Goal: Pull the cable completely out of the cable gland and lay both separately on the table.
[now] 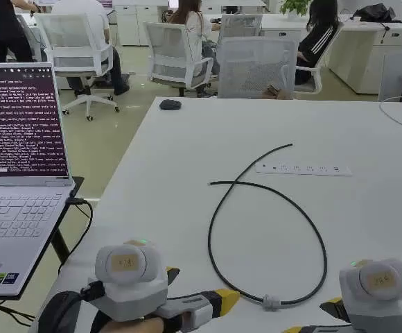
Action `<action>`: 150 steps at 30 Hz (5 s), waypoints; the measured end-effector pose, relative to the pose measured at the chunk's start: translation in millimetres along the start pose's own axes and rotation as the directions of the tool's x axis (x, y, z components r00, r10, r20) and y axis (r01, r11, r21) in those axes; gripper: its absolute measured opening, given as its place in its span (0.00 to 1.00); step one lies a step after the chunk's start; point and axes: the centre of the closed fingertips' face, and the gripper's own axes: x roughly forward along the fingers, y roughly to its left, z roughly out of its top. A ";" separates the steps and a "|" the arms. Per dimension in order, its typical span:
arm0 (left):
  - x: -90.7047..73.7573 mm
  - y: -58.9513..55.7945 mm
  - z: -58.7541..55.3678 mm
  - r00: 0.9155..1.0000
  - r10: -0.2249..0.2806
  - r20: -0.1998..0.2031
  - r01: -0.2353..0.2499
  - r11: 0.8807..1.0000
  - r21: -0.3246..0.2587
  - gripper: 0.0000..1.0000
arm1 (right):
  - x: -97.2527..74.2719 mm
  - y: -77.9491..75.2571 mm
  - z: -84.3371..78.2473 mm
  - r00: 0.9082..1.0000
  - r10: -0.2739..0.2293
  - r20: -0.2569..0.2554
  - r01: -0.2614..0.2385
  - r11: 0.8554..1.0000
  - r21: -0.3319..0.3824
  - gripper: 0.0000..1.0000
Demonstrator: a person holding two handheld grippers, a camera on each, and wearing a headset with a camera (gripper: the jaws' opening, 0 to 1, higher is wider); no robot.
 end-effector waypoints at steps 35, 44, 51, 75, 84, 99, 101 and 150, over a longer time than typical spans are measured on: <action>-0.5 0.1 4.5 1.000 -0.013 0.027 0.014 0.998 -0.053 0.65 | 0.5 -1.4 -1.8 1.000 0.004 -0.007 -0.004 1.000 0.010 0.62; 1.1 -3.7 2.5 1.000 -0.022 0.012 0.022 0.999 -0.039 0.65 | 0.7 -0.9 -1.8 1.000 0.008 -0.006 -0.007 1.000 0.027 0.62; 1.2 -2.1 1.7 1.000 -0.016 0.007 0.016 0.999 -0.037 0.65 | 1.4 1.0 -1.7 1.000 0.015 -0.008 -0.015 1.000 0.020 0.62; -2.5 6.5 0.6 1.000 0.022 -0.003 -0.022 1.000 -0.007 0.63 | 17.7 12.1 6.5 0.995 0.095 -0.002 -0.095 0.995 0.010 0.57; -5.4 9.5 6.1 0.999 0.032 0.012 -0.032 0.999 0.004 0.62 | 33.8 9.1 13.4 0.994 0.104 -0.016 -0.104 0.993 -0.057 0.53; -5.5 15.6 5.0 0.999 0.051 0.004 -0.051 0.999 -0.001 0.61 | 69.5 -21.0 15.3 0.990 0.109 -0.095 -0.138 0.904 -0.405 0.35; -4.9 16.6 5.2 0.999 0.052 0.005 -0.052 0.999 -0.002 0.61 | 71.8 -22.6 14.0 0.987 0.116 -0.112 -0.154 0.883 -0.443 0.31; -13.3 -63.9 61.7 0.949 -0.308 0.063 0.277 0.915 0.294 0.42 | -33.2 16.8 87.7 0.974 0.211 0.083 -0.099 0.725 -0.682 0.12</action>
